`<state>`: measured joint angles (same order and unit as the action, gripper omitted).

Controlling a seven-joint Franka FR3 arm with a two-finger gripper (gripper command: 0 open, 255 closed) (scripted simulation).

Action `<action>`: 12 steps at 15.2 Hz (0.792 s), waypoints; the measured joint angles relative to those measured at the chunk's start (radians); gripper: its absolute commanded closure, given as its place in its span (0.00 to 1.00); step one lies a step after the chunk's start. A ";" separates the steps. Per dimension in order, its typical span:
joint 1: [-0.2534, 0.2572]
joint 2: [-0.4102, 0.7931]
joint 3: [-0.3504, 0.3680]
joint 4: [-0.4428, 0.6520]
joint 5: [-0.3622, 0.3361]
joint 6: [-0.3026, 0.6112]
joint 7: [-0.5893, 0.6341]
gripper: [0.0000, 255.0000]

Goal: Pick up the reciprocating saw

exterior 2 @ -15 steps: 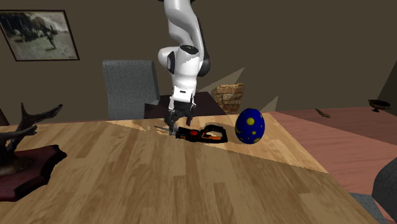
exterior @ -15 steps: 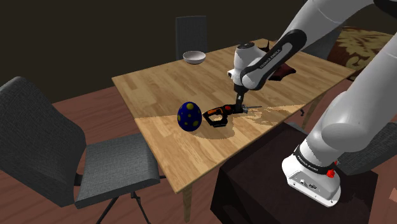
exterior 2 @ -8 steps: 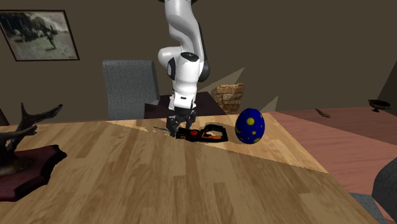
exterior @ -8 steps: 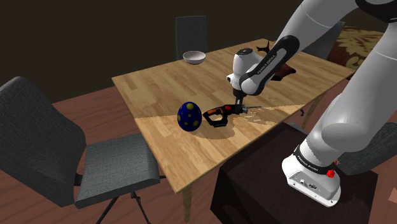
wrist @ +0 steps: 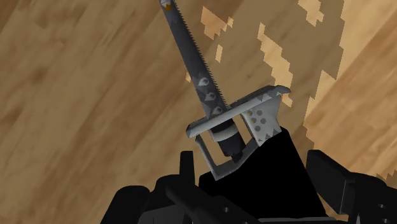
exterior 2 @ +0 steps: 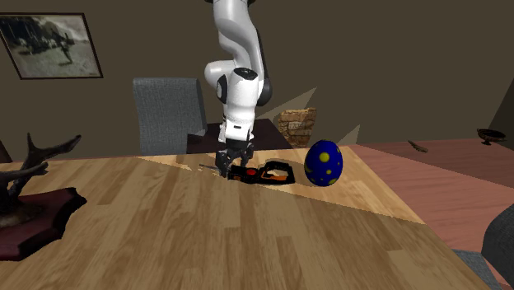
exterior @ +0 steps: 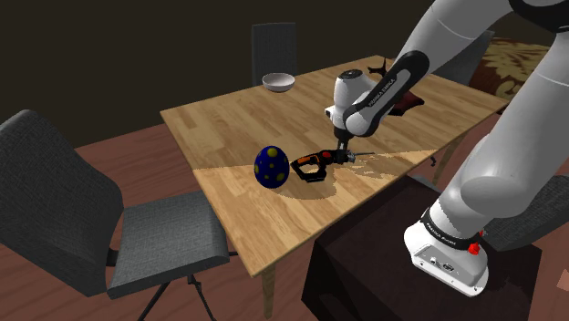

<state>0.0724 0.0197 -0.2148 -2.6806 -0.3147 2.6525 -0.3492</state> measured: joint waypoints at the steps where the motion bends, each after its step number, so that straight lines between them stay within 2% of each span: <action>1: 0.000 0.000 0.000 0.000 0.000 0.000 0.000 1.00; 12: 0.005 -0.153 0.005 0.014 0.021 -0.165 -0.032 1.00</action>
<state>0.0772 -0.1336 -0.2100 -2.6667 -0.2941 2.4873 -0.3814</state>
